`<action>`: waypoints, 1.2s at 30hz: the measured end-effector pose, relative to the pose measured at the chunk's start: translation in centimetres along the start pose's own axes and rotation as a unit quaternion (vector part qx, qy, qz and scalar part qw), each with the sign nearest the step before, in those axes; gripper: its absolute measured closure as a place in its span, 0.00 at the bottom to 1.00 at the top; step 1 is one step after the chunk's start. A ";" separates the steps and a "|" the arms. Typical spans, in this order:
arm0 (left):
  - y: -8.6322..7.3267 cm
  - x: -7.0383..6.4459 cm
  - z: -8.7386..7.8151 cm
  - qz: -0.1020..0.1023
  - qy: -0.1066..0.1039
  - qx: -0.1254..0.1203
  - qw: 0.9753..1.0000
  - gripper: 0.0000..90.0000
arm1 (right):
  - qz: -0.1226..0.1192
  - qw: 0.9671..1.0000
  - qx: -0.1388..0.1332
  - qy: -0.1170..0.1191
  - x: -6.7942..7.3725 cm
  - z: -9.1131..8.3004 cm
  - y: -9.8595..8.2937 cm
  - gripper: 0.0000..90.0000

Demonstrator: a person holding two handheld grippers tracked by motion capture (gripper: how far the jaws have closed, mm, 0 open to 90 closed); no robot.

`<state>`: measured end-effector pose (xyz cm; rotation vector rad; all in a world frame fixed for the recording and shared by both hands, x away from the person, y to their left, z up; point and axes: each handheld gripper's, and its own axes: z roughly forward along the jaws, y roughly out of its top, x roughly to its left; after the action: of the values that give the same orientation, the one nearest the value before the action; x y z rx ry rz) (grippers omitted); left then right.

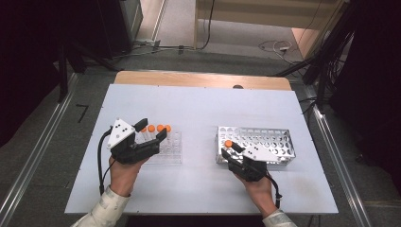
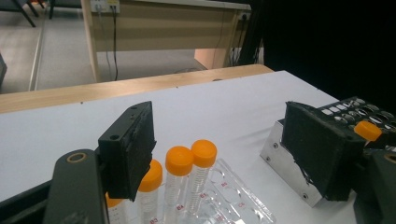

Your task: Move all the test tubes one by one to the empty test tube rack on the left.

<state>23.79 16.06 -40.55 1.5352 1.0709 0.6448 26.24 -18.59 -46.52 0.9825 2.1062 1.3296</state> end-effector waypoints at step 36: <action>0.1 -1.8 -0.1 0.016 -0.035 0.002 0.999 0.28 | 0.005 0.997 -0.071 0.008 0.8 -4.0 2.7 0.80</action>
<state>22.95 14.52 -40.19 1.5708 0.9965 0.6069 23.84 -19.55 -42.39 0.9275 1.9904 1.4732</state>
